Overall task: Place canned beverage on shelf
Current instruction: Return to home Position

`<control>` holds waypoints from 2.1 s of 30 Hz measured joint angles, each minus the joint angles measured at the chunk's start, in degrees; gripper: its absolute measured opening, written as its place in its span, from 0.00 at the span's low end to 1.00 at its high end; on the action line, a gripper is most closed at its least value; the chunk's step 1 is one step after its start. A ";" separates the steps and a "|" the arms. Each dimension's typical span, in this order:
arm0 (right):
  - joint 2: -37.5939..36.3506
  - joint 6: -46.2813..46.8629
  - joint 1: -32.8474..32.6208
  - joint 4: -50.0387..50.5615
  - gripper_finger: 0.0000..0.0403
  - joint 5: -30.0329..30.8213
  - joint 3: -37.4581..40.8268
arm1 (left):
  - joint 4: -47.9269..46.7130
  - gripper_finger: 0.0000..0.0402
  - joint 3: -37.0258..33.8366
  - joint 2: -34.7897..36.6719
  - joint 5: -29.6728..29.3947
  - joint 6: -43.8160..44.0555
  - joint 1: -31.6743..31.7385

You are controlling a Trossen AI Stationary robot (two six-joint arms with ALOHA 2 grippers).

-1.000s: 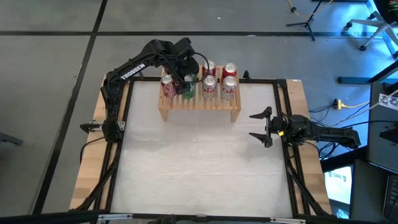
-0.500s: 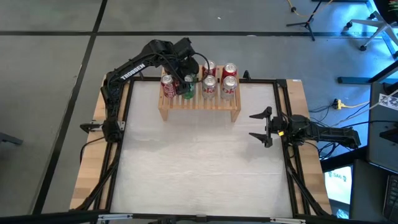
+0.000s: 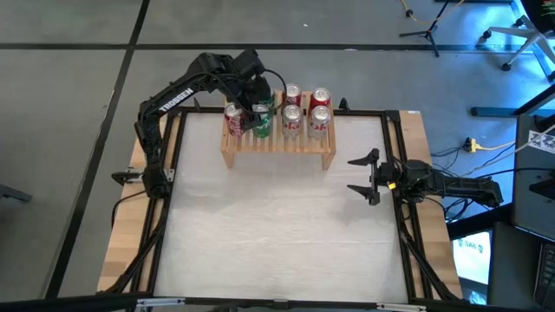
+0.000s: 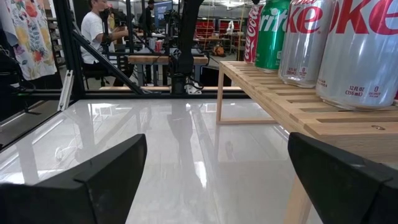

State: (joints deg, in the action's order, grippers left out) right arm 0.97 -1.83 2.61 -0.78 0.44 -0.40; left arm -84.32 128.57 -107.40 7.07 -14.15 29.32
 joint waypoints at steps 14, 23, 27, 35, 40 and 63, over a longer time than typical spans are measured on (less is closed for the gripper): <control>0.02 -0.02 0.00 -0.02 0.96 -0.02 0.00 | 1.17 0.93 0.00 10.57 -0.42 -0.21 -0.07; 0.02 -0.02 0.02 0.00 0.96 0.00 0.00 | 5.60 0.76 0.00 17.51 -4.28 0.50 -7.45; 0.01 -0.01 0.01 -0.02 0.96 -0.01 0.00 | 5.84 0.66 0.00 17.95 -12.18 3.78 -12.73; 0.01 0.00 0.02 -0.01 0.96 0.00 -0.01 | 7.49 0.45 -1.88 18.41 -22.47 5.50 -20.02; 0.00 0.00 0.00 -0.02 0.96 0.00 0.00 | 11.05 0.31 -7.46 22.11 -23.19 5.53 -20.35; 0.02 -0.02 0.02 -0.01 0.96 0.00 0.00 | 48.15 0.00 -65.40 58.81 -13.80 4.79 -20.26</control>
State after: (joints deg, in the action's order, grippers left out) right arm 0.99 -1.84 2.63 -0.79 0.44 -0.40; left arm -36.17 63.18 -48.59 -6.73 -9.36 9.06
